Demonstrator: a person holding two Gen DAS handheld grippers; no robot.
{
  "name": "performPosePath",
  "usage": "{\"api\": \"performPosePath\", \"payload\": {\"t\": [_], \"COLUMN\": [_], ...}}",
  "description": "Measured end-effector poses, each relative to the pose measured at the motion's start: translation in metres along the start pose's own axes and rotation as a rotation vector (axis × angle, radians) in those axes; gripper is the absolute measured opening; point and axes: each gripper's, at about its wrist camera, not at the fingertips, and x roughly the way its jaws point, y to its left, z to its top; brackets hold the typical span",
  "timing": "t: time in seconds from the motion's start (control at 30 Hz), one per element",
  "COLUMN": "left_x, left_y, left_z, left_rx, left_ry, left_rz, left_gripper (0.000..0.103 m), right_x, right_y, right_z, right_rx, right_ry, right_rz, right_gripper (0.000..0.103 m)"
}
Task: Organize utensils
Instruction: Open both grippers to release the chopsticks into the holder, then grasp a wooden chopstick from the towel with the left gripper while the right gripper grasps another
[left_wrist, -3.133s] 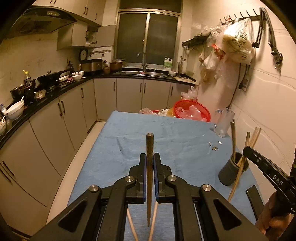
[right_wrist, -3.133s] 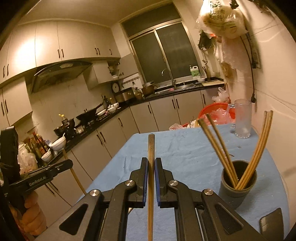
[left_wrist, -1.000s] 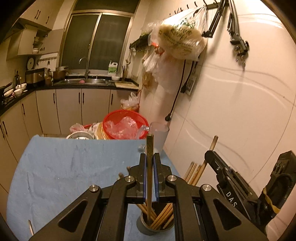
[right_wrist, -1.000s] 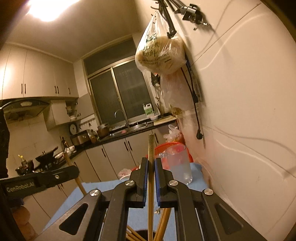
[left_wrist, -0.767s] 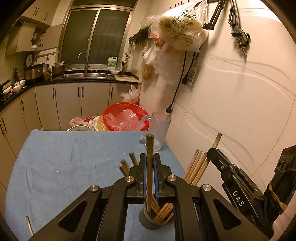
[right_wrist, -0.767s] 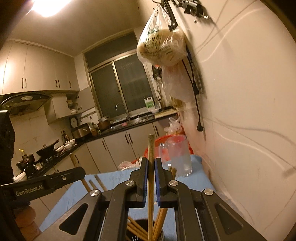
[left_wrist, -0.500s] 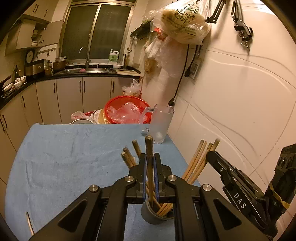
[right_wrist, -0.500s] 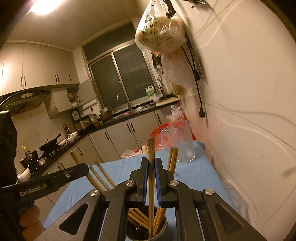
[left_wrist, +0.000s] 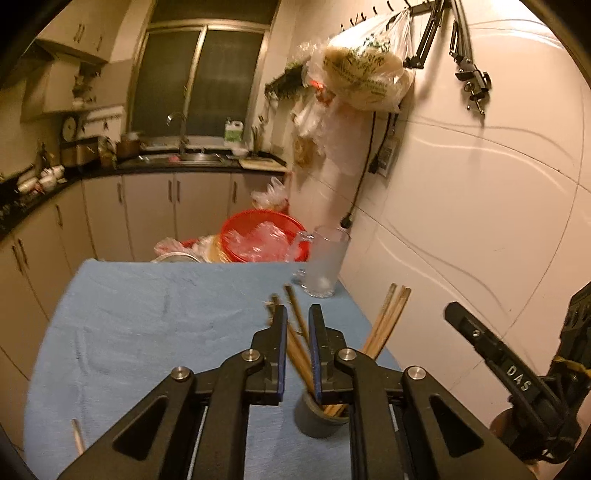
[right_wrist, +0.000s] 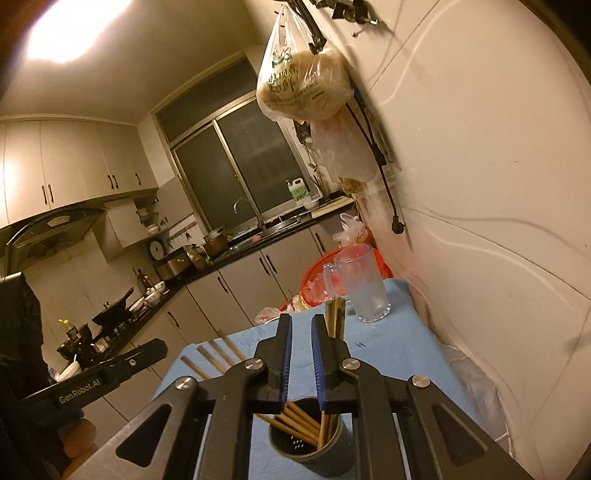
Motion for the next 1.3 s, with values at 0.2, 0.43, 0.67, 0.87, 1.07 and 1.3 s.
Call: {"api": "performPosePath", "payload": {"t": [0.2,0.43,0.67,0.87,1.07,1.3], "left_x": [-0.024,-0.032,-0.042,-0.053,-0.061,-0.072], "left_y": [0.014,0.051,0.097,0.134,0.174,0.247], "left_z": [-0.015,-0.044,-0.071,-0.087,-0.106,-0.140], "left_rx": [0.024,0.018,-0.028,-0.078,-0.134,-0.267], "left_ry": [-0.043,-0.012,0.033,0.053,0.090,0.225], "left_rz": [0.147,0.318,0.412,0.460,0.491,0.544], "left_gripper": [0.027,0.027,0.027,0.027,0.028,0.028], "right_x": [-0.011,-0.009,0.003,0.020,0.046,0.097], "right_y": [0.006,0.032,0.079,0.117,0.151,0.187], "right_z": [-0.016,-0.040,-0.069,-0.097,-0.127,-0.161], "right_rx": [0.022,-0.019,-0.109,-0.179,-0.225,-0.222], "right_ry": [0.032,0.108,0.195,0.286,0.409,0.655], "right_rz": [0.019,0.057,0.118,0.157,0.178,0.181], "right_gripper": [0.014,0.014,0.014,0.015,0.018,0.051]}}
